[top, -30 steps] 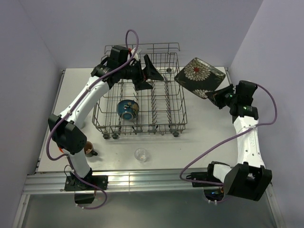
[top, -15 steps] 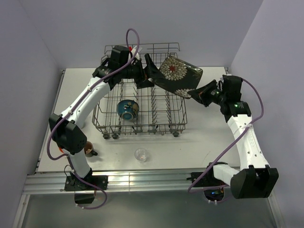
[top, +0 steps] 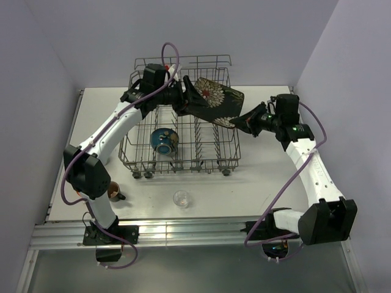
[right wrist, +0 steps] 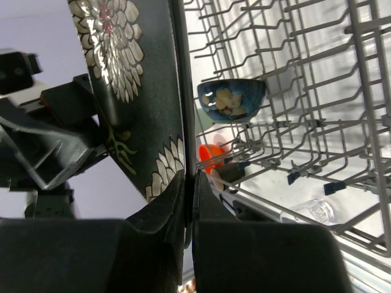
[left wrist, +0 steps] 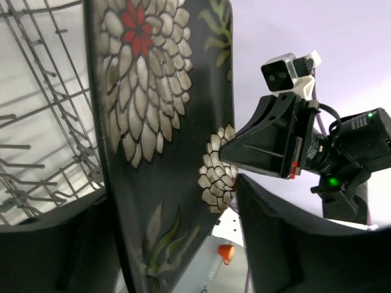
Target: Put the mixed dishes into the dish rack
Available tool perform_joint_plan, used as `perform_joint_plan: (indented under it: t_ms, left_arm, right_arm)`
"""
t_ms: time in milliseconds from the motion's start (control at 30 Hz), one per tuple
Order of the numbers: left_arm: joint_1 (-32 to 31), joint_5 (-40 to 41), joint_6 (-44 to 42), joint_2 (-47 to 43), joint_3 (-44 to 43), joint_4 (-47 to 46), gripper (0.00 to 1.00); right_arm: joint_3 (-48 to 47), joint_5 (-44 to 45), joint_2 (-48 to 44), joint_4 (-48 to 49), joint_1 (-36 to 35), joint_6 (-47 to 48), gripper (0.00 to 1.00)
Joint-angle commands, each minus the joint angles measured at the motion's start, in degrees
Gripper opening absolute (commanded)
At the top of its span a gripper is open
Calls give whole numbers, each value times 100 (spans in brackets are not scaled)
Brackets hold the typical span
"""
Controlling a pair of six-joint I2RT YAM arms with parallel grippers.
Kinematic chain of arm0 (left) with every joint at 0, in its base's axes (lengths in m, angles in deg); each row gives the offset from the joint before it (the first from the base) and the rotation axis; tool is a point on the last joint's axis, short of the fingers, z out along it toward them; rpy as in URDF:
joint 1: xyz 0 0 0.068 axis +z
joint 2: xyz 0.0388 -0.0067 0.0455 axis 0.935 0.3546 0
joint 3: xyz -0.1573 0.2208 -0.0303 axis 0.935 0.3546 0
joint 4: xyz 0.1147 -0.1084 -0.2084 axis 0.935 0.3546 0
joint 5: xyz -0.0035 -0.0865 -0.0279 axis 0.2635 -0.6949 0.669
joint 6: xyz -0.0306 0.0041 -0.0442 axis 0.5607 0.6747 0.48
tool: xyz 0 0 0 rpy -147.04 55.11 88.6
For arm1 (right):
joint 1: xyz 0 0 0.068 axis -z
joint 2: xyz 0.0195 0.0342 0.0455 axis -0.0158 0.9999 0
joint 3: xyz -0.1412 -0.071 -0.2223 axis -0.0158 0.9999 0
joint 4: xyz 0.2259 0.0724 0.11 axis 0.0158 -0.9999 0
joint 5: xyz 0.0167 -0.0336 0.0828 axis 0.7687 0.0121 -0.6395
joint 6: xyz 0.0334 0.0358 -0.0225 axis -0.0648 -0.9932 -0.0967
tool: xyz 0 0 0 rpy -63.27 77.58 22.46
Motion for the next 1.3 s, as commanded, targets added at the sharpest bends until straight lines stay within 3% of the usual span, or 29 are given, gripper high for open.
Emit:
perform_joint_plan:
  t_ms: [0,133,167,233,567,867,1000,1067,1133,1200,1267]
  left_arm:
    - [-32,-310,41,-465,129,-481,64]
    - [-14,-451,67,-562,357,-622,39]
    - [-6,-477,67,-597,375,-631,23]
    - [21,-504,32,-650,410,-569,0]
    - [197,-363,-135,-931,367,292,0]
    - [179,-547,-240,-1352,876,169,0]
    - [179,-539,-328,-1546,1078,327,0]
    - [188,-530,-346,-1643,1105,389,0]
    - [188,-477,-399,-1704,1061,555,0]
    - [205,-329,-530,-1748,913,888,0]
    - [240,-205,-723,-1766,763,1205,0]
  right_arm:
    - [-680,-818,30,893,-163,55,0]
    - [-725,-1003,101,813,-269,196,0]
    - [-725,-1038,110,805,-287,266,0]
    - [-733,-1126,145,752,-295,354,0]
    - [-1155,-1021,303,-118,-304,1478,0]
    - [-1436,-819,391,-522,-357,2147,23]
    - [-1629,-705,400,-610,-453,2340,51]
    - [-1770,-634,444,-689,-506,2464,61]
    - [-1849,-582,514,-795,-524,2577,76]
    - [-1990,-433,497,-996,-559,2692,99]
    - [-2148,-38,409,-1181,-620,2955,100]
